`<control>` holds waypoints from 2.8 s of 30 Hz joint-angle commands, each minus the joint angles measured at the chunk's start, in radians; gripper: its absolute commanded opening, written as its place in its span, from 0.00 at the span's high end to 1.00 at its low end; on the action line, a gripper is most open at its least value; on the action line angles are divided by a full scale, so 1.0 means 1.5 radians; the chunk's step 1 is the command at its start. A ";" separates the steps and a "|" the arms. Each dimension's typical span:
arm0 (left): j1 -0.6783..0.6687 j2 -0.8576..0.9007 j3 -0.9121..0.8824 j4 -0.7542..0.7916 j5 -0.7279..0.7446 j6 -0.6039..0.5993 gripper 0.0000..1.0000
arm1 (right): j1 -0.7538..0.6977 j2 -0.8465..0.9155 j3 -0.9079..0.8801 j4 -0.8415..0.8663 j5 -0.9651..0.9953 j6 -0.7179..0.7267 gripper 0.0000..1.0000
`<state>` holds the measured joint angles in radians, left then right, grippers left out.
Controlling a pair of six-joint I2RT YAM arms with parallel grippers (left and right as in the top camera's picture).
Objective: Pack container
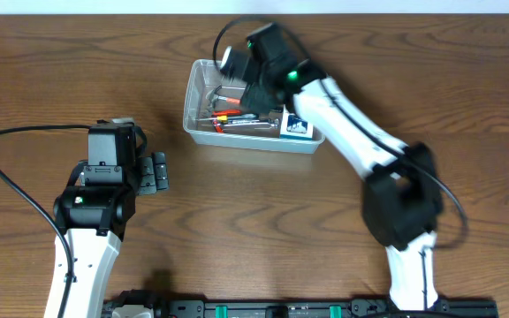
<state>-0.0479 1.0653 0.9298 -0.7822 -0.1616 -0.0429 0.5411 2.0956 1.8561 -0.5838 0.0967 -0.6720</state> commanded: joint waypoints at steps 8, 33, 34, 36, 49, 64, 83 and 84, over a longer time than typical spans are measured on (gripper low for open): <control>-0.002 0.001 0.010 -0.001 -0.005 0.011 0.02 | -0.050 -0.276 0.022 -0.075 0.070 0.216 0.01; -0.002 0.001 0.010 -0.002 -0.005 0.011 0.02 | -0.079 -0.394 0.021 -0.261 0.061 0.284 0.01; -0.002 0.001 0.010 -0.001 -0.005 0.011 0.02 | -0.090 -0.412 0.019 -0.266 0.039 0.283 0.01; -0.002 0.001 0.010 -0.002 -0.005 0.011 0.02 | -0.121 -0.456 0.006 -0.269 -0.011 0.283 0.01; -0.002 0.001 0.010 -0.001 -0.005 0.011 0.02 | -0.284 -0.898 -0.417 -0.255 -0.053 0.284 0.01; -0.002 0.001 0.010 -0.002 -0.005 0.011 0.02 | -0.287 -1.395 -0.958 -0.218 -0.127 0.347 0.01; -0.002 0.001 0.010 -0.002 -0.005 0.011 0.02 | -0.288 -1.393 -1.131 -0.067 -0.132 0.390 0.01; -0.002 0.001 0.010 -0.002 -0.005 0.011 0.02 | -0.288 -1.393 -1.131 -0.067 -0.132 0.390 0.01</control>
<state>-0.0479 1.0653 0.9302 -0.7822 -0.1642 -0.0429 0.1207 0.0166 0.1665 -0.6876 -0.0998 -0.1081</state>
